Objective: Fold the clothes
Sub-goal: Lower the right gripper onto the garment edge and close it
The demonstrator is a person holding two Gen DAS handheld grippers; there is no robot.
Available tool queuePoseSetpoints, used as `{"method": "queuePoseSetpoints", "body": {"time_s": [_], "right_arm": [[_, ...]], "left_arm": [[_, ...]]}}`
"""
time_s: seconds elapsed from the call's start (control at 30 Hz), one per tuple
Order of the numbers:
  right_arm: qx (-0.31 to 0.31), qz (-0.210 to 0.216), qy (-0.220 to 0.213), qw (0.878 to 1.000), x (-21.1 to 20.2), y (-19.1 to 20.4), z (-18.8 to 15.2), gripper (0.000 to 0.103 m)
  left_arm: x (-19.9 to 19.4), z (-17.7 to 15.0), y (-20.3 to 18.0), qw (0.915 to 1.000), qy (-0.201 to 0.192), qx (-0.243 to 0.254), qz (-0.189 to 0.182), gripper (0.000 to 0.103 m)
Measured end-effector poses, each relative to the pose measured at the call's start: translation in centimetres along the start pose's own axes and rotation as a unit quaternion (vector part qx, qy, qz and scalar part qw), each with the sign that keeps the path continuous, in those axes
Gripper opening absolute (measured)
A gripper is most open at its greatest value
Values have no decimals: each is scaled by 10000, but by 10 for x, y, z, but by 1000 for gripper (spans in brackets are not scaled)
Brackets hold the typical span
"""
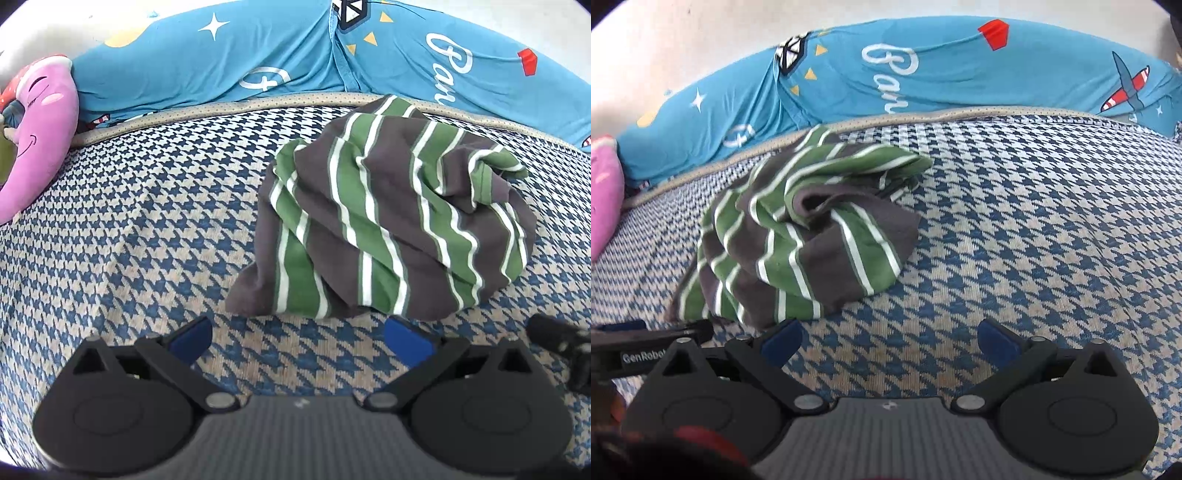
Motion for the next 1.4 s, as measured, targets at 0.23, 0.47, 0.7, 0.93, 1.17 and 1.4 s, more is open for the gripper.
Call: {"method": "queuePoseSetpoints", "body": {"time_s": [0.23,0.47,0.7,0.93,1.17,1.4], "right_arm": [[-133,124,-221,9996,4,2,20,98],[-450,219,-366,9981,24,2,35,97],[-99,509,-233,9984,56,-2,44,97],[-77,709,-50,9974,79,3,40,72],[-247,957,-120,9950,76,17,35,28],[-219,1168,-372,9922,59,24,41,15]], "left_arm": [[6,11,6,9998,-41,-133,-168,103],[13,30,5,9997,-212,113,-20,103],[20,52,-1,9985,-434,327,-18,103],[25,61,9,9992,-245,49,-298,103],[25,50,15,9987,-79,-30,-495,103],[20,34,14,9981,-26,162,-598,103]]}}
Point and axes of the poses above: each gripper's, at about its wrist camera, not at the fingertips, and x roughly the way its jaws point, y to its left, z to its top, the point moved 1 cm from there along x, roughly the way its jaws point, and after that the axes turned 3 degrees about -z, right-handed, at the moved point
